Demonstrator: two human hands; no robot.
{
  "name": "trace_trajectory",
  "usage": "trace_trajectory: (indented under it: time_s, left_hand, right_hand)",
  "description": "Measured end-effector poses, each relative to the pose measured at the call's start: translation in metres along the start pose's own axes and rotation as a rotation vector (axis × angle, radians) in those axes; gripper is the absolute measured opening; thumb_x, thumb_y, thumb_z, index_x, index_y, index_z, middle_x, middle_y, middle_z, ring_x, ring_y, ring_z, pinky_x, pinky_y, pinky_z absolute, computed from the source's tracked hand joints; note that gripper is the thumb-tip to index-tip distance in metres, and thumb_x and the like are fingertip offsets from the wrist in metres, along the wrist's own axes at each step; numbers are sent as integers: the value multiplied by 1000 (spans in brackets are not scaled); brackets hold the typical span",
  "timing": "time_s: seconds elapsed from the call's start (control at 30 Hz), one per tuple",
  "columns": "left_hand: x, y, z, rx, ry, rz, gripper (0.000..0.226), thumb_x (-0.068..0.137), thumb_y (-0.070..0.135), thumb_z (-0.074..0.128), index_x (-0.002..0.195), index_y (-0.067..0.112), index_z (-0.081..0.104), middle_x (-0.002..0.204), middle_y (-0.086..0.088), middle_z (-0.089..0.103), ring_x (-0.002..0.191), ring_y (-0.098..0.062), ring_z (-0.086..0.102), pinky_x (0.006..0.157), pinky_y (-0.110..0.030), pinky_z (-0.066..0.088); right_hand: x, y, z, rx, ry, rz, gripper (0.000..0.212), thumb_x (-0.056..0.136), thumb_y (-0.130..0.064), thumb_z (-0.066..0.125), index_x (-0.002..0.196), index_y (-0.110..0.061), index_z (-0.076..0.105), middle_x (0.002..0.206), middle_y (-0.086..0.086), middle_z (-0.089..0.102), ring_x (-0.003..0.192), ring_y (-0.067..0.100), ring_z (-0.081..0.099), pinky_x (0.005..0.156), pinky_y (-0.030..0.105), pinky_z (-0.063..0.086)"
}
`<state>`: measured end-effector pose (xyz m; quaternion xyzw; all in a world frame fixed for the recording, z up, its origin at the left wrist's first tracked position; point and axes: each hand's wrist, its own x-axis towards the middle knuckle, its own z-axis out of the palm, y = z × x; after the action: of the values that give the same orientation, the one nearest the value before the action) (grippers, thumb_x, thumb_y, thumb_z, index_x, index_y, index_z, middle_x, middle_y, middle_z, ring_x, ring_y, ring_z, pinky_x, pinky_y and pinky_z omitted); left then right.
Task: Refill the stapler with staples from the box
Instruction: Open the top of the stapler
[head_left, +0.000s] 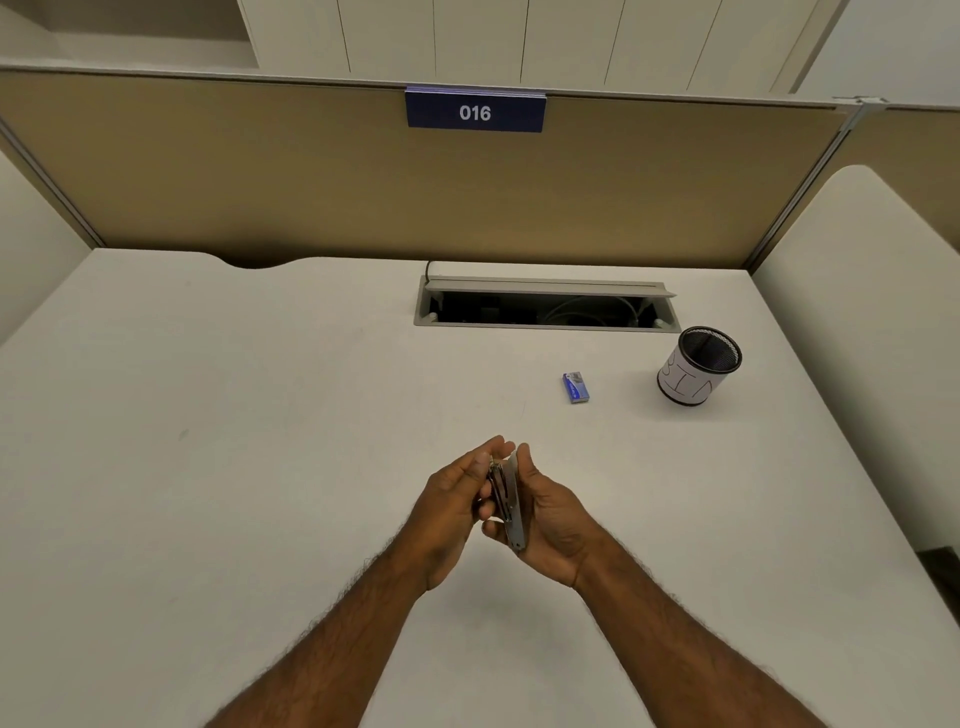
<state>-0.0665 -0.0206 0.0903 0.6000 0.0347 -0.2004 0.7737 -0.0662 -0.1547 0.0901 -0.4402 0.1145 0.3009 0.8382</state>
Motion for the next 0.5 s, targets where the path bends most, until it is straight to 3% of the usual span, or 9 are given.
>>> trace_trajectory:
  time_s: [0.1, 0.23, 0.3, 0.4, 0.5]
  left_hand:
    - [1, -4, -1, -55, 45, -34, 34, 96, 34, 43, 124, 21, 58, 89, 11, 72, 78, -7, 63, 82, -24, 50]
    - [1, -6, 1, -215, 112, -73, 38, 99, 32, 37, 123, 9, 54, 105, -9, 70, 89, -23, 58, 78, -33, 52]
    - [3, -7, 4, -314, 138, -93, 39, 99, 33, 36, 122, 8, 55, 111, -9, 71, 92, -22, 66, 76, -31, 55]
    - [7, -6, 11, -461, 180, -148, 42, 98, 38, 38, 117, 10, 62, 103, -6, 73, 78, -11, 68, 64, -21, 50]
    - [12, -9, 15, -606, 197, -195, 45, 96, 42, 40, 107, 9, 70, 101, -7, 74, 90, -16, 71, 72, -26, 57]
  right_hand:
    - [2, 1, 2, -59, 65, -15, 63, 89, -64, 32, 92, -16, 73, 81, 6, 70, 68, 16, 63, 66, 29, 52]
    - [8, 3, 8, -328, 292, -159, 69, 87, -68, 26, 92, -16, 72, 80, 11, 72, 67, 21, 68, 66, 32, 58]
    - [11, 5, 13, -487, 401, -262, 68, 84, -72, 27, 90, -19, 69, 79, 9, 73, 71, 22, 71, 72, 36, 60]
    - [13, 9, 17, -751, 531, -434, 62, 82, -73, 29, 87, -20, 62, 76, -3, 71, 71, 8, 68, 65, 21, 56]
    - [15, 15, 19, -930, 608, -607, 51, 87, -67, 35, 79, -22, 58, 64, -12, 63, 63, 1, 62, 51, 12, 45]
